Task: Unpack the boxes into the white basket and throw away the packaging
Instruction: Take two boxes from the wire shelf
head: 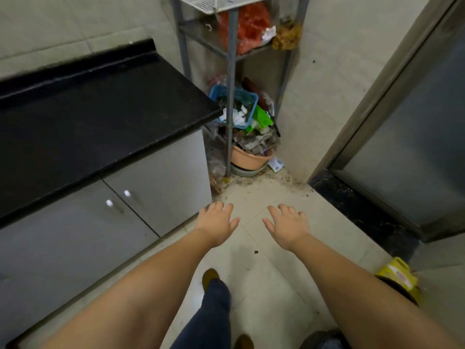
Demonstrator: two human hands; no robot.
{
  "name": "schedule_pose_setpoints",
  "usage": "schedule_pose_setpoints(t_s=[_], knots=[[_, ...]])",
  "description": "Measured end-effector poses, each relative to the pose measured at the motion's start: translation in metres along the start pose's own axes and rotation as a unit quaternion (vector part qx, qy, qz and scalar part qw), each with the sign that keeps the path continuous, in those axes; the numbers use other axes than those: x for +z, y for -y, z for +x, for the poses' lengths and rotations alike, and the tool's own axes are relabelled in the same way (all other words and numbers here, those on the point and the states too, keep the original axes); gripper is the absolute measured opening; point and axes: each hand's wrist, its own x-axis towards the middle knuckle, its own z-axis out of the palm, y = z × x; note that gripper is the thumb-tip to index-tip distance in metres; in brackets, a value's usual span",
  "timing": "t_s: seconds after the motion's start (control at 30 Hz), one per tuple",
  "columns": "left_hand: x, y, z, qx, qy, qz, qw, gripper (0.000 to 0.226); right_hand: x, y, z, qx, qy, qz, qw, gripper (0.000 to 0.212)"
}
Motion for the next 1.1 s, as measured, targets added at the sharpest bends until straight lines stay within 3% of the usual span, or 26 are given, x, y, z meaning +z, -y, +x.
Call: schedule_pose_setpoints(t_s=[0.17, 0.37, 0.7, 0.8, 0.97, 1.1], knots=[[-0.072, 0.020, 0.107, 0.007, -0.061, -0.012, 0.998, 0.051, -0.070, -0.006, 0.112, 0.003, -0.038, 0.011, 0.999, 0.051], [-0.216, 0.049, 0.227, 0.022, -0.173, 0.025, 0.984, 0.052, -0.214, -0.007, 0.241, -0.001, -0.148, 0.045, 0.988, 0.050], [-0.443, 0.071, 0.377, 0.024, -0.407, 0.040, 0.912, 0.044, -0.430, -0.024, 0.418, -0.079, -0.326, 0.024, 0.942, 0.045], [-0.496, 0.074, 0.423, -0.021, -0.431, 0.024, 0.902, 0.044, -0.490, -0.031, 0.473, -0.120, -0.370, 0.012, 0.921, 0.044], [-0.555, 0.072, 0.498, -0.143, -0.426, -0.051, 0.892, 0.050, -0.563, -0.034, 0.549, -0.180, -0.380, -0.024, 0.907, 0.044], [-0.578, 0.074, 0.548, -0.245, -0.384, -0.181, 0.872, 0.066, -0.585, -0.030, 0.589, -0.190, -0.305, 0.003, 0.933, 0.049]])
